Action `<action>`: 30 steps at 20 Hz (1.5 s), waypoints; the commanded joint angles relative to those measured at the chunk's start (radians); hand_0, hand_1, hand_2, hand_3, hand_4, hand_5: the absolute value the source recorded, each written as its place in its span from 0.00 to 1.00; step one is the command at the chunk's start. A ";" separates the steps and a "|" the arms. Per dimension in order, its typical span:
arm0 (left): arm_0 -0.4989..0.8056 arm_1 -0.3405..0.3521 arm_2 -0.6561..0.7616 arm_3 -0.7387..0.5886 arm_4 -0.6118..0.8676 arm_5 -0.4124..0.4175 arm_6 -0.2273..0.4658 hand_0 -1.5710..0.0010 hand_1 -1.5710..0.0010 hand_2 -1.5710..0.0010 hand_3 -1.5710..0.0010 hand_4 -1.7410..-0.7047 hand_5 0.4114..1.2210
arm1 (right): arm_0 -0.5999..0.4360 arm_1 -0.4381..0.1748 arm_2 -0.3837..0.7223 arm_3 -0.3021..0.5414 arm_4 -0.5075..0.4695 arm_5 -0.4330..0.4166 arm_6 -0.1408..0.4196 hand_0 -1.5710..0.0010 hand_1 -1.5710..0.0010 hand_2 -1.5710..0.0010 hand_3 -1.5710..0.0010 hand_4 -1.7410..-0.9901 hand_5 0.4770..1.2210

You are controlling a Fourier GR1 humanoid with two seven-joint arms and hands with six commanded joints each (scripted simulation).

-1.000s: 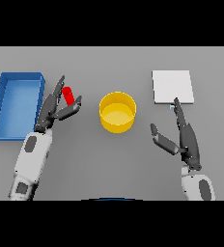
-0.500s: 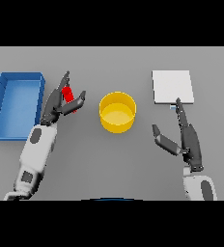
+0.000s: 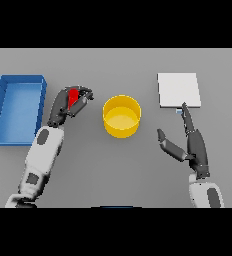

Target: Pick up the red beaker and tilt it to pour out 1 green nut into yellow bowl. Pick up the yellow bowl and place it on the metallic measuring scale.

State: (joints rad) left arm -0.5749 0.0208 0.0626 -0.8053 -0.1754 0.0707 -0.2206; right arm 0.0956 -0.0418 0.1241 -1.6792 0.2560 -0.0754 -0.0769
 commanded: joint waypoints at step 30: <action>-0.170 0.247 -0.527 -0.236 -0.458 -0.047 0.425 0.00 0.00 0.00 0.00 0.00 0.91 | 0.006 -0.008 0.009 -0.036 0.018 0.002 0.029 1.00 1.00 1.00 1.00 0.64 0.29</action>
State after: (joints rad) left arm -0.7452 0.2679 -0.4642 -1.0414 -0.6318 0.0246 0.2038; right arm 0.1005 -0.0494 0.1331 -1.7152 0.2740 -0.0740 -0.0500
